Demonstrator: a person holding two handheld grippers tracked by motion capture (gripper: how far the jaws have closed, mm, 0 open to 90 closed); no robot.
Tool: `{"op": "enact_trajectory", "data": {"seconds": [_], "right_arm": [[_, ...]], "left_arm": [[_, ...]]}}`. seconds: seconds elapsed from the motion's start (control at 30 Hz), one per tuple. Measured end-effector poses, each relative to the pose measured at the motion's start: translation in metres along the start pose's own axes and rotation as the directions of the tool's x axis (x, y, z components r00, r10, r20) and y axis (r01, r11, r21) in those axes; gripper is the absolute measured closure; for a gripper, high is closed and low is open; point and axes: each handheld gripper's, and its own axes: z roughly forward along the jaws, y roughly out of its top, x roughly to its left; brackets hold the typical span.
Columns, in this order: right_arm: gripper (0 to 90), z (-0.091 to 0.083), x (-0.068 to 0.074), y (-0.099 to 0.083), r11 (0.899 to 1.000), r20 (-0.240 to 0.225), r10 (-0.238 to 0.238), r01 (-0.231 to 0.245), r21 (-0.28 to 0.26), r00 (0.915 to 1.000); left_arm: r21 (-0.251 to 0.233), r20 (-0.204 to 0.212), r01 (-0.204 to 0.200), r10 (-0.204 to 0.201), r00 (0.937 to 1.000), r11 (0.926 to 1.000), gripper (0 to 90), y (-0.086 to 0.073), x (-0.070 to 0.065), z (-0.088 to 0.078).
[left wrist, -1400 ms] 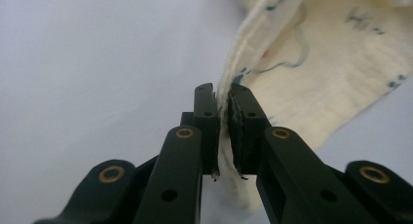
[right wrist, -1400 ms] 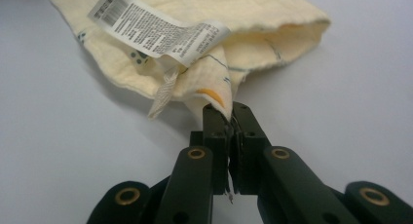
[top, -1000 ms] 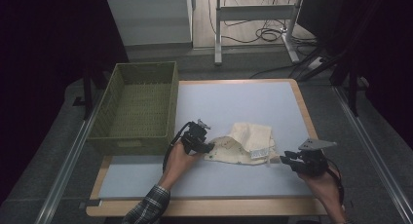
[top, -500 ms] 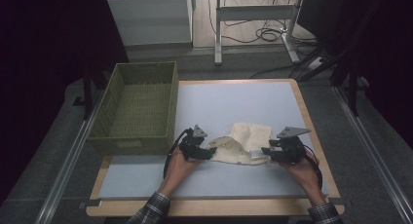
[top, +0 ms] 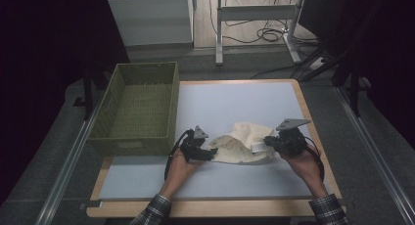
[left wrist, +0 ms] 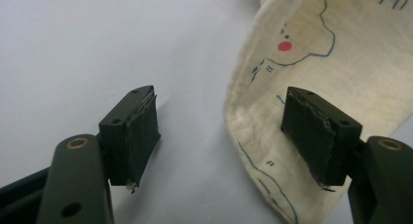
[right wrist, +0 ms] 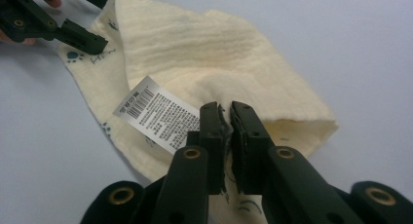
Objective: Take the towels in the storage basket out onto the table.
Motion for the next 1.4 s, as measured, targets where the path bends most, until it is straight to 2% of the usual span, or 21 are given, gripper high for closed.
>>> {"op": "enact_trajectory", "data": {"seconds": [0.07, 0.2, 0.27, 0.4, 0.47, 0.6, 0.67, 0.97, 1.0, 1.03, 1.07, 1.1, 1.23, 1.27, 1.3, 1.4], "right_arm": [[80.2, 0.000, 0.000, 0.004, 1.000, 0.008, -0.009, 0.009, 0.011, 0.9999], [80.1, 0.000, -0.002, 0.004, 1.000, -0.003, 0.010, -0.010, 0.014, 0.9999], [84.8, 0.001, -0.002, 0.002, 1.000, -0.001, 0.014, -0.014, 0.018, 0.9999], [86.8, 0.003, -0.002, 0.002, 1.000, 0.000, 0.023, -0.023, 0.016, 0.9997], [87.7, 0.003, -0.004, 0.008, 1.000, -0.006, 0.026, -0.026, -0.004, 0.9996], [88.0, 0.007, -0.007, 0.032, 0.999, -0.011, 0.019, -0.020, -0.026, 0.9997], [88.0, 0.012, -0.008, 0.048, 1.000, -0.008, 0.001, -0.001, -0.029, 1.0000], [87.7, 0.043, -0.005, 0.140, 0.996, -0.002, -0.066, 0.065, -0.060, 0.9978], [84.5, 0.047, -0.005, 0.149, 0.996, -0.005, -0.072, 0.072, -0.055, 0.9974], [74.5, 0.053, -0.005, 0.158, 0.996, -0.001, -0.079, 0.079, -0.042, 0.9968], [71.7, 0.055, -0.004, 0.163, 0.997, 0.007, -0.075, 0.075, -0.031, 0.9972], [70.2, 0.055, -0.003, 0.165, 0.996, 0.018, -0.090, 0.090, -0.023, 0.9958], [67.1, 0.048, -0.004, 0.159, 0.995, 0.015, -0.093, 0.093, -0.030, 0.9956], [66.4, 0.045, -0.006, 0.151, 0.996, 0.016, -0.086, 0.086, -0.032, 0.9962], [64.7, 0.038, -0.013, 0.132, 0.997, 0.021, -0.069, 0.070, -0.022, 0.9974], [63.3, 0.030, -0.023, 0.107, 0.999, 0.020, -0.029, 0.029, -0.015, 0.9994]], "left_arm": [[-0.001, 0.002, 0.001, -0.001, 1.0000, 1.0000, 29.3, 0.000, 0.000, 0.000], [-0.001, 0.001, 0.001, -0.001, 1.0000, 1.0000, 29.3, 0.000, 0.000, 0.000], [-0.002, 0.001, 0.002, -0.002, 1.0000, 1.0000, 29.3, 0.000, 0.000, 0.000], [-0.001, -0.001, 0.001, -0.001, 1.0000, 1.0000, 29.3, 0.000, 0.000, 0.000], [-0.001, 0.000, 0.002, -0.002, 1.0000, 1.0000, 29.3, 0.000, 0.000, 0.000], [-0.001, -0.002, -0.001, 0.001, 1.0000, 1.0000, 29.3, 0.000, 0.000, 0.000], [0.000, -0.002, -0.001, 0.001, 1.0000, 1.0000, 29.4, 0.000, 0.000, 0.000], [0.005, -0.004, -0.009, 0.009, 1.0000, 1.0000, 29.4, 0.000, 0.000, 0.000], [0.000, -0.002, -0.003, 0.003, 1.0000, 1.0000, 29.4, 0.000, 0.000, 0.000], [0.000, -0.002, -0.003, 0.003, 1.0000, 1.0000, 29.4, 0.000, 0.000, 0.000], [-0.001, -0.001, -0.003, 0.003, 1.0000, 1.0000, 29.4, 0.000, 0.000, 0.000], [-0.001, -0.001, -0.002, 0.002, 1.0000, 1.0000, 29.3, 0.000, 0.000, 0.000], [0.003, 0.001, -0.003, 0.003, 1.0000, 1.0000, 29.2, 0.000, 0.001, 0.000], [0.004, 0.001, -0.002, 0.002, 1.0000, 1.0000, 29.2, 0.000, 0.001, 0.000], [0.004, 0.001, -0.004, 0.004, 1.0000, 1.0000, 28.7, 0.000, 0.001, 0.000], [0.009, 0.013, -0.006, 0.005, 0.9999, 0.9999, 26.2, 0.001, 0.000, 0.000]]}}
